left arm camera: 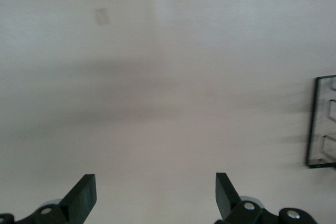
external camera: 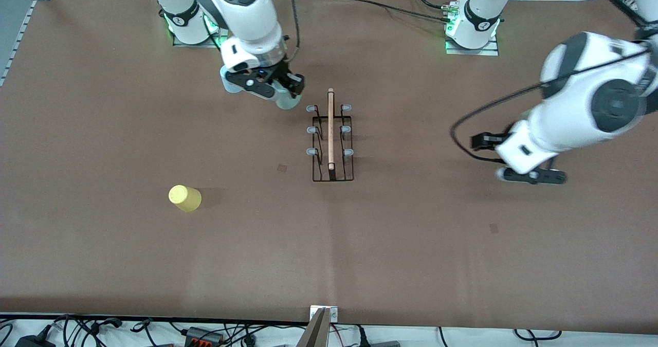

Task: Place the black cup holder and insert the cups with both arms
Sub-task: 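Set the blue cup onto a holder peg while the left gripper withdraws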

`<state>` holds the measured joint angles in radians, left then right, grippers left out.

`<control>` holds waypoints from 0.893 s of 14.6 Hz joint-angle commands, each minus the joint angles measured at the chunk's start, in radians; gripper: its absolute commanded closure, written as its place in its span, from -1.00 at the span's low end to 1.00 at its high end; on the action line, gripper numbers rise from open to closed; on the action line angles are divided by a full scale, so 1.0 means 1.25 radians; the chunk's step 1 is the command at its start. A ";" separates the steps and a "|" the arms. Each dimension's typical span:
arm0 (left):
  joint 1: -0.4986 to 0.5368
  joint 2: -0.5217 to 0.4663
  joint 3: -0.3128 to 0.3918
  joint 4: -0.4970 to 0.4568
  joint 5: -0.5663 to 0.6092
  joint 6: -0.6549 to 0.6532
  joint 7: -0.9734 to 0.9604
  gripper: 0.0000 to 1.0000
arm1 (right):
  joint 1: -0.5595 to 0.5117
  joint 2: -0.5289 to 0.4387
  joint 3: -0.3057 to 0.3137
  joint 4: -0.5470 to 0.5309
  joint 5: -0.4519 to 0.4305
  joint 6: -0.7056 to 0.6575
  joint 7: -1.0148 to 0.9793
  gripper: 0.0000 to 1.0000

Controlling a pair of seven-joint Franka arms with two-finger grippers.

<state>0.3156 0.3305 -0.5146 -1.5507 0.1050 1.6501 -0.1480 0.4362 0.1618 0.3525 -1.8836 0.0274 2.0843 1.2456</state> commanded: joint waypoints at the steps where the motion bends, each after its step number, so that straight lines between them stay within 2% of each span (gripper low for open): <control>1: 0.058 -0.014 -0.010 0.005 0.003 -0.028 0.084 -1.00 | 0.024 0.064 -0.008 0.033 -0.011 0.046 0.053 0.70; 3: 0.069 -0.040 -0.010 0.005 0.012 -0.060 0.091 -1.00 | 0.027 0.079 -0.008 0.034 -0.011 0.069 0.054 0.70; 6: 0.067 -0.092 -0.018 0.012 0.091 -0.101 0.133 -1.00 | 0.034 0.098 -0.008 0.032 -0.017 0.078 0.054 0.69; 8: 0.063 -0.123 -0.004 0.027 0.082 -0.119 0.155 -1.00 | 0.035 0.104 -0.008 0.022 -0.024 0.078 0.054 0.68; 10: 0.031 -0.179 0.075 0.021 0.030 -0.119 0.156 -1.00 | 0.035 0.107 -0.008 0.005 -0.026 0.080 0.054 0.66; 11: -0.015 -0.199 0.136 0.017 -0.008 -0.120 0.155 -1.00 | 0.036 0.107 -0.008 -0.005 -0.026 0.083 0.053 0.64; 13: -0.096 -0.232 0.222 0.005 -0.026 -0.114 0.155 -1.00 | 0.046 0.107 -0.008 -0.017 -0.026 0.096 0.053 0.59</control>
<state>0.2970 0.0938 -0.3473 -1.5167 0.1029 1.5075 0.0271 0.4712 0.3023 0.3497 -1.8860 0.0127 2.1850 1.2878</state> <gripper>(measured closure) 0.000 0.330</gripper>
